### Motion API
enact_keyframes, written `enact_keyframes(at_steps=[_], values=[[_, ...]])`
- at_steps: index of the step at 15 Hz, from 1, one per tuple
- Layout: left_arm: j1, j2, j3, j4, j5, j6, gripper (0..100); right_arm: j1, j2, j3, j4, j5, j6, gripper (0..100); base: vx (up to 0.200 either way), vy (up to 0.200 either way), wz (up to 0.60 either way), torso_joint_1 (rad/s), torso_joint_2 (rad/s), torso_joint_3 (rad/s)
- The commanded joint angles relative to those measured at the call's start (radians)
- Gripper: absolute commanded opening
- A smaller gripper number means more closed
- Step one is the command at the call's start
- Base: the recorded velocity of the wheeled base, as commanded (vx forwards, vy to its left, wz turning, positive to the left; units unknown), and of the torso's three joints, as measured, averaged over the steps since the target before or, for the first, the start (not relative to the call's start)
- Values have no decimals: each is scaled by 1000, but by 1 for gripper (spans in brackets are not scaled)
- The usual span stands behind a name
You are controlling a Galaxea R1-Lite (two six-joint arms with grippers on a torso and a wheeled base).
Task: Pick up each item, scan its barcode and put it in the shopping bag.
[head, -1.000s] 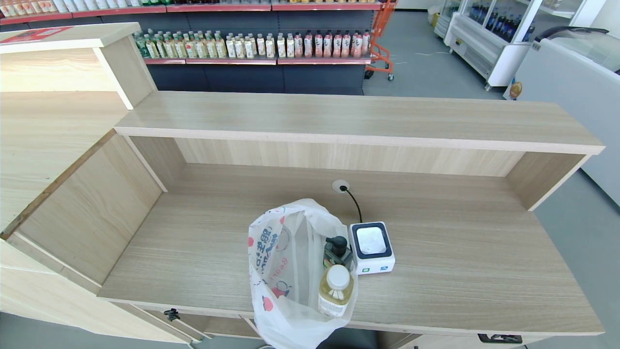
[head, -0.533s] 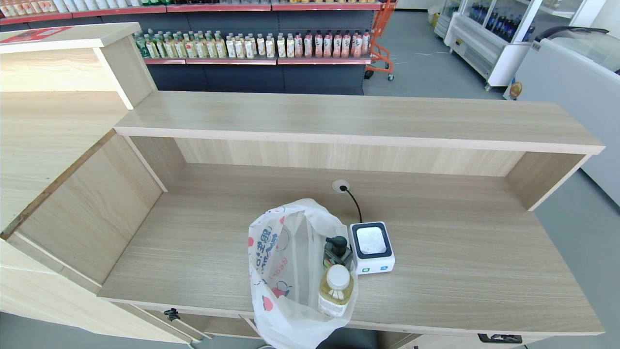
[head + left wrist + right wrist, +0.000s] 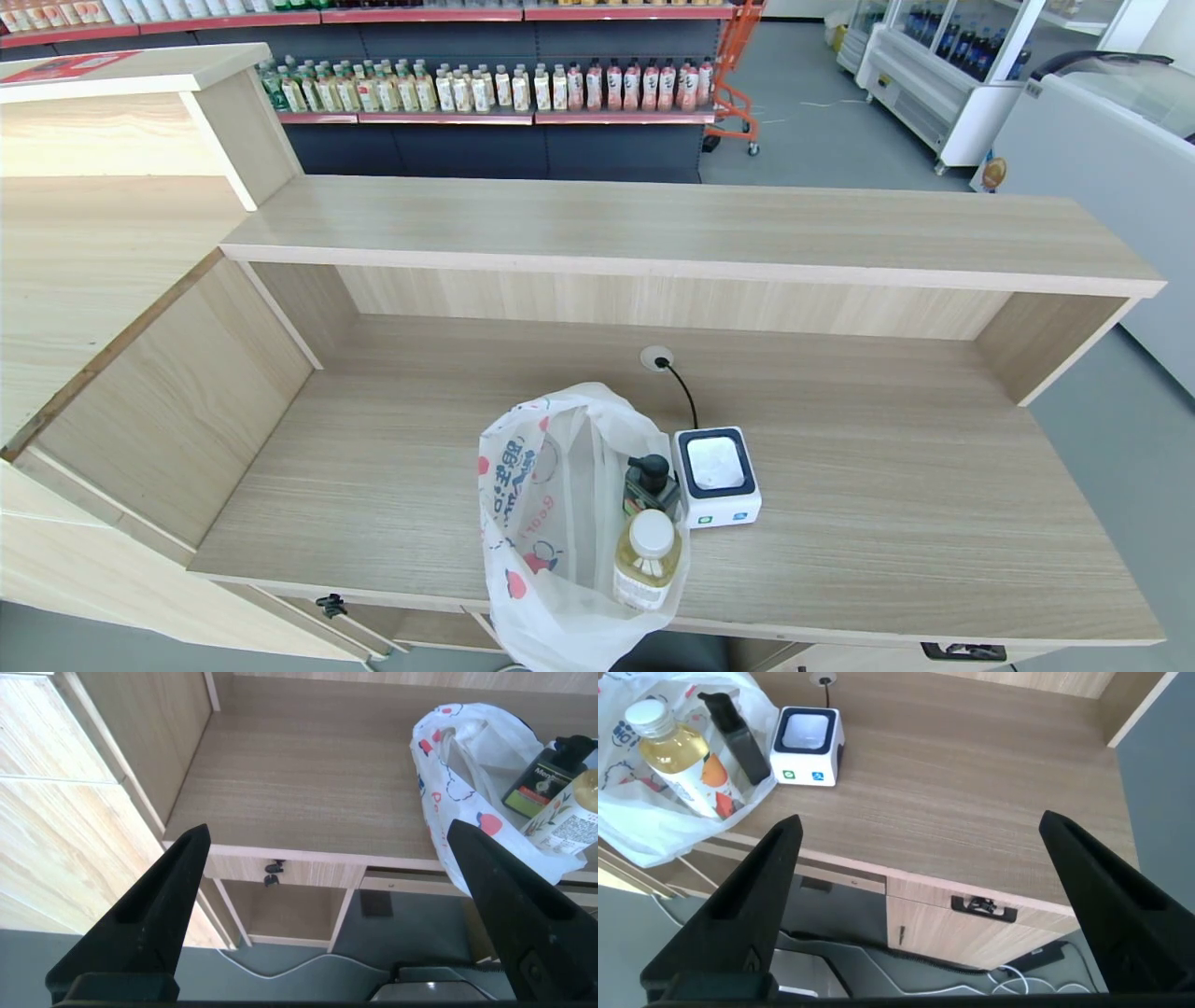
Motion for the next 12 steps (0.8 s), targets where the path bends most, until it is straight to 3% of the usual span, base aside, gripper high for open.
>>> enact_keyframes(at_steps=[1, 3, 9, 12], values=[[0, 0, 0, 0, 0, 0, 100, 0, 4, 0, 1, 1, -1, 100, 0, 0, 0, 0, 0, 0], [1, 0, 0, 0, 0, 0, 100, 0, 4, 0, 1, 2, -1, 100, 0, 0, 0, 0, 0, 0], [0, 0, 0, 0, 0, 7, 100, 0, 4, 0, 3, 1, 0, 100, 0, -200, 0, 3, 0, 2], [0, 0, 0, 0, 0, 5, 100, 0, 4, 0, 3, 1, 6, 100, 0, 0, 0, 0, 0, 0]])
